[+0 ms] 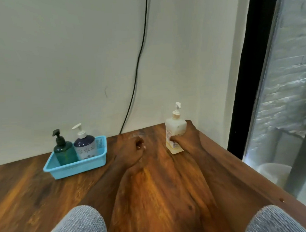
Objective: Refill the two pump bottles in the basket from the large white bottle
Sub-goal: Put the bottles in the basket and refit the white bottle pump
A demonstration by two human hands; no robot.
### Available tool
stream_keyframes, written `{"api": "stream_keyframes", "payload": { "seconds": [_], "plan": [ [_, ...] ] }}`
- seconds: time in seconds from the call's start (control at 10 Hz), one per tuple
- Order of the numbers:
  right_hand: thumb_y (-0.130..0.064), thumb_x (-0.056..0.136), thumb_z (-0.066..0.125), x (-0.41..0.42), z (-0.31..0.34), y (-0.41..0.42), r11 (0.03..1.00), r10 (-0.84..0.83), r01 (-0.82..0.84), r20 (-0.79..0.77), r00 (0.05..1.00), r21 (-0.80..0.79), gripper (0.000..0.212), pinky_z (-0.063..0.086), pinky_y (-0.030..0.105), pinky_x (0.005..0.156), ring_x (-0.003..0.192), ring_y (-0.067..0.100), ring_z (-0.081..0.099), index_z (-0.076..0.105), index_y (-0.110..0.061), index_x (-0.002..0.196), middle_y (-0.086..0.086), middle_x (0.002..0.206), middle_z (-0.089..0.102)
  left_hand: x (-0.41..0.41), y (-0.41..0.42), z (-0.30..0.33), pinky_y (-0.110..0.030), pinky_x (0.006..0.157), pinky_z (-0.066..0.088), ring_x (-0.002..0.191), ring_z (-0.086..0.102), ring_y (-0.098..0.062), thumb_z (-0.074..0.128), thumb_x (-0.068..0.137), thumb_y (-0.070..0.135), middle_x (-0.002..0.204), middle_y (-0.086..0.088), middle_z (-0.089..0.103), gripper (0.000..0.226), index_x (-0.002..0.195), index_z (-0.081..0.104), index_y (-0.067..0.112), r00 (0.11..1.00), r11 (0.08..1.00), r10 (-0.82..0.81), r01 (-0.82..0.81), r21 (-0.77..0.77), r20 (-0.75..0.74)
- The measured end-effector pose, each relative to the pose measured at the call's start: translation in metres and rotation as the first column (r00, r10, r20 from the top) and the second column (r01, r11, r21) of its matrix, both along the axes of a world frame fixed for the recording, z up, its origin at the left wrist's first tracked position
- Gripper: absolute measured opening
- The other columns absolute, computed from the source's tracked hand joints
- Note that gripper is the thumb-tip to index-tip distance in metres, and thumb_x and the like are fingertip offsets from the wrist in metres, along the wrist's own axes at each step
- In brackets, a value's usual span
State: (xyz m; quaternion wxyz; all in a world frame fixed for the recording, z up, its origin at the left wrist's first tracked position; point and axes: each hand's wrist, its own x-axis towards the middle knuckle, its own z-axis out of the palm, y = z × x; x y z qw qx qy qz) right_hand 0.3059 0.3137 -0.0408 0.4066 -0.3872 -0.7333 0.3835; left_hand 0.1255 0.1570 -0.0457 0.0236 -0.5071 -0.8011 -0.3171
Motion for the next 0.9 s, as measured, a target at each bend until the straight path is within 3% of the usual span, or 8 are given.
{"api": "stream_keyframes", "payload": {
  "seconds": [0.1, 0.2, 0.3, 0.5, 0.7, 0.9],
  "plan": [
    [-0.023, 0.063, 0.086, -0.005, 0.003, 0.027, 1.0, -0.027, 0.027, 0.03, 0.999, 0.003, 0.053, 0.049, 0.023, 0.069, 0.082, 0.005, 0.061, 0.052, -0.029, 0.103, -0.014, 0.092, 0.062, -0.003, 0.024, 0.006, -0.003, 0.068, 0.038, 0.084, 0.058, -0.006, 0.067, 0.092, 0.023, 0.098, 0.004, 0.067, 0.019, 0.109, 0.071, 0.015, 0.998, 0.999, -0.047, 0.047, -0.001, -0.031],
    [-0.025, 0.063, 0.087, -0.012, 0.002, 0.049, 0.999, -0.04, 0.04, 0.044, 0.998, -0.003, 0.059, 0.052, 0.028, 0.075, 0.092, 0.011, 0.064, 0.054, -0.026, 0.112, -0.009, 0.102, 0.065, -0.005, 0.041, 0.007, -0.005, 0.069, 0.039, 0.089, 0.06, -0.008, 0.068, 0.092, 0.023, 0.102, 0.002, 0.068, 0.022, 0.113, 0.07, 0.016, 0.998, 0.998, -0.068, 0.068, -0.003, -0.005],
    [-0.027, 0.061, 0.089, -0.018, -0.001, 0.058, 0.999, -0.036, 0.036, 0.056, 0.998, 0.001, 0.064, 0.055, 0.033, 0.081, 0.094, 0.013, 0.065, 0.055, -0.025, 0.116, -0.01, 0.104, 0.066, -0.008, 0.054, 0.006, -0.02, 0.08, 0.047, 0.093, 0.064, -0.011, 0.069, 0.091, 0.025, 0.102, 0.003, 0.068, 0.025, 0.115, 0.069, 0.017, 0.996, 0.996, -0.088, 0.088, -0.012, 0.008],
    [-0.029, 0.061, 0.09, -0.022, -0.006, 0.061, 1.0, -0.018, 0.018, 0.011, 1.0, -0.011, 0.071, 0.056, 0.038, 0.086, 0.099, 0.015, 0.064, 0.052, -0.024, 0.121, -0.009, 0.11, 0.064, -0.009, 0.064, 0.007, -0.027, 0.086, 0.053, 0.095, 0.064, -0.012, 0.069, 0.09, 0.026, 0.107, 0.001, 0.07, 0.029, 0.117, 0.069, 0.015, 0.995, 0.994, -0.1, 0.099, -0.033, -0.027],
    [-0.029, 0.056, 0.096, -0.013, -0.002, 0.055, 0.998, 0.013, -0.014, -0.021, 1.0, -0.053, 0.083, 0.051, 0.027, 0.079, 0.1, 0.013, 0.062, 0.048, -0.025, 0.123, -0.009, 0.111, 0.062, -0.01, 0.058, 0.019, -0.029, 0.085, 0.055, 0.093, 0.065, -0.013, 0.07, 0.089, 0.026, 0.104, 0.0, 0.071, 0.029, 0.116, 0.069, 0.013, 0.994, 0.995, -0.101, 0.1, -0.018, -0.043],
    [-0.016, 0.066, 0.092, 0.012, 0.008, 0.03, 1.0, 0.003, -0.002, 0.047, 0.999, -0.014, 0.083, 0.042, 0.024, 0.084, 0.106, 0.016, 0.054, 0.043, -0.015, 0.133, -0.001, 0.117, 0.055, -0.003, 0.037, 0.038, -0.034, 0.085, 0.057, 0.089, 0.066, -0.012, 0.072, 0.088, 0.027, 0.096, 0.001, 0.071, 0.023, 0.108, 0.072, 0.016, 0.992, 0.993, -0.114, 0.116, 0.026, -0.056]
  ]
}}
